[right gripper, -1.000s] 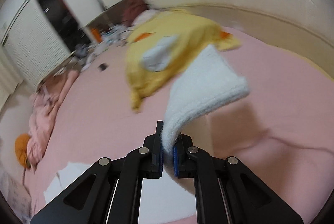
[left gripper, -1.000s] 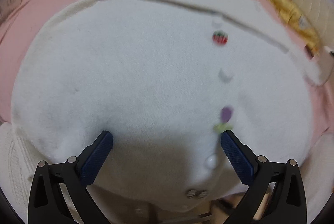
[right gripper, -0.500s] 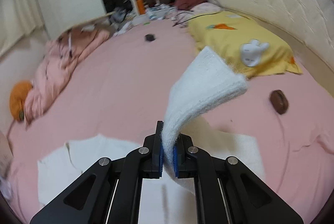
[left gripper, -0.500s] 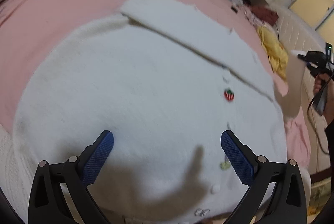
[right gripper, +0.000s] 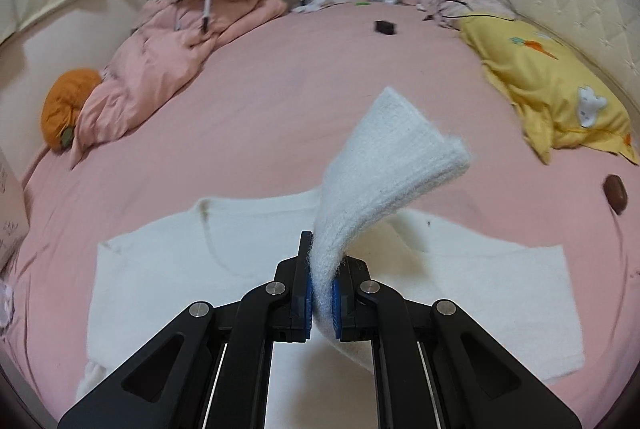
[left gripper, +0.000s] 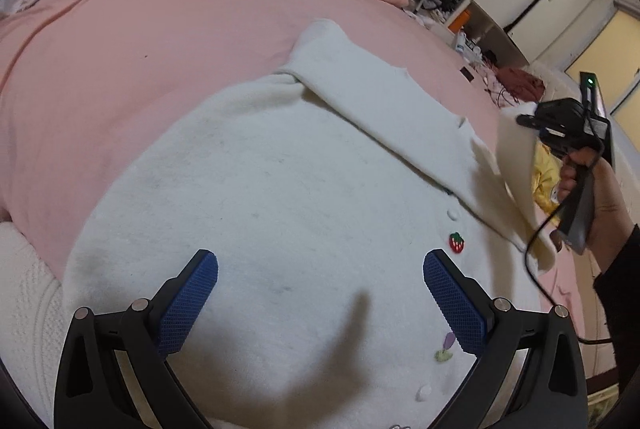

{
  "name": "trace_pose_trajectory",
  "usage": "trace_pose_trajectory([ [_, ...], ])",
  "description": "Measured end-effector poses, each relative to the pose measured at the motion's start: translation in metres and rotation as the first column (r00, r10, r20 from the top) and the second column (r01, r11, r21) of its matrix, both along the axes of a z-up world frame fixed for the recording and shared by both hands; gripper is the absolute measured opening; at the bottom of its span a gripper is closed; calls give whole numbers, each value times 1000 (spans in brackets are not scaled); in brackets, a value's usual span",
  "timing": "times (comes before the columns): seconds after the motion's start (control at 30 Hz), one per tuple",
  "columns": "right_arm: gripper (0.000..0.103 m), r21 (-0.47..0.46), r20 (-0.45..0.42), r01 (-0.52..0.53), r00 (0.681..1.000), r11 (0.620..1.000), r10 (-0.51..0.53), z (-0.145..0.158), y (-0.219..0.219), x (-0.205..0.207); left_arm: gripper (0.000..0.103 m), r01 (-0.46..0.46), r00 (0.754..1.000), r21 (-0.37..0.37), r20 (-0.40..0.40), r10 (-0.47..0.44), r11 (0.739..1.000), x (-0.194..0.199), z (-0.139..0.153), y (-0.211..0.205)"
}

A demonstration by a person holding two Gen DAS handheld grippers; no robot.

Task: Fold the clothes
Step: 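Lift the held sleeve with the right tool and lay it across the body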

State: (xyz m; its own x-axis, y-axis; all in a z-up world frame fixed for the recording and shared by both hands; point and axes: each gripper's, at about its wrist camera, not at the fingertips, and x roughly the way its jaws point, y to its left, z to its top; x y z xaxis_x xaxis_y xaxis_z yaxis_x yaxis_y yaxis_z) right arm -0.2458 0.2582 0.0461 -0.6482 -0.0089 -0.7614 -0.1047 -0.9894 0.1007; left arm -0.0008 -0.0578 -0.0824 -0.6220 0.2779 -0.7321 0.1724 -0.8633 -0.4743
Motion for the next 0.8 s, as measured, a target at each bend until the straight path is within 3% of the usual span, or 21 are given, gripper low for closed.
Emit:
trace_pose_trajectory([
  [0.53, 7, 48, 68, -218, 974, 975, 215, -37, -146, -10, 103, -20, 1000, 85, -5, 21, 996, -7, -6, -17],
  [0.8, 8, 197, 194, -283, 950, 939, 245, -91, -193, -16, 103, -19, 1000, 102, 0, 20, 995, -11, -10, -19],
])
